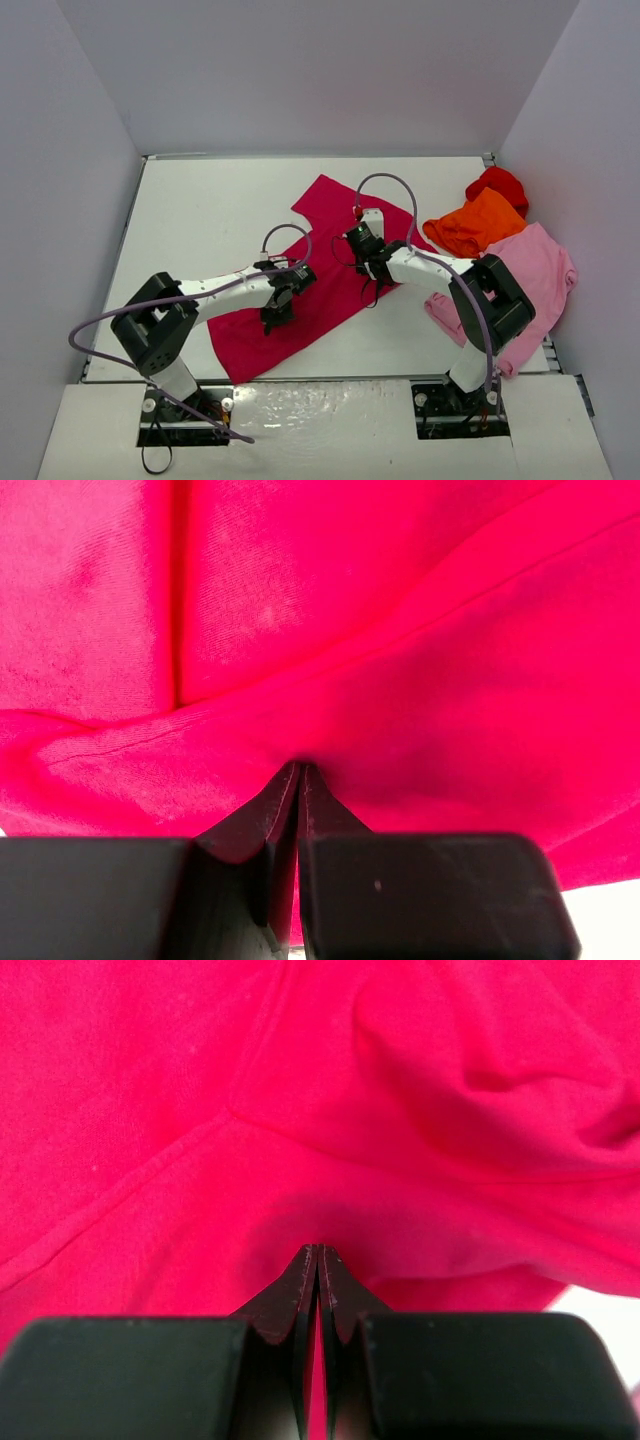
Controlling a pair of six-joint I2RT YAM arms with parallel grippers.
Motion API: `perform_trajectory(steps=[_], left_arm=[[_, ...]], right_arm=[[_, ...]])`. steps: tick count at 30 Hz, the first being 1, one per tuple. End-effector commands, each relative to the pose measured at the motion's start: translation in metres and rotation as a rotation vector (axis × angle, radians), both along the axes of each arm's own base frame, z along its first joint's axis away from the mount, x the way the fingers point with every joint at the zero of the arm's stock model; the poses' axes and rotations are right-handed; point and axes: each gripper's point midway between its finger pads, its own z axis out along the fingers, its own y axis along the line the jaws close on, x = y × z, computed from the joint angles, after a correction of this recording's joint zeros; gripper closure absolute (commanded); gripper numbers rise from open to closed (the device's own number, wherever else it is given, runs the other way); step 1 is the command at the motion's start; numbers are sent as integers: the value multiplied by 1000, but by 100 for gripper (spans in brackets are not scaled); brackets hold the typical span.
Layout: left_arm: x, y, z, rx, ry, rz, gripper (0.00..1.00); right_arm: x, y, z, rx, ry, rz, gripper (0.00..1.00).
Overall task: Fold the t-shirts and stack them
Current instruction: Fold the flattened tshirt in 1/3 of the way
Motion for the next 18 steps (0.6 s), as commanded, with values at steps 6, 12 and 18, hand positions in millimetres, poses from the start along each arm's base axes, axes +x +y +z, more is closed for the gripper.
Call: perform_trajectory(steps=[6, 12, 18], left_arm=[[21, -7, -2, 55, -7, -37, 100], [36, 19, 10, 157, 17, -50, 100], [53, 58, 29, 173, 2, 27, 100]], right_arm=[[-10, 20, -14, 53, -10, 63, 100], [-57, 10, -28, 37, 49, 74, 100], [-85, 11, -19, 67, 52, 69, 100]])
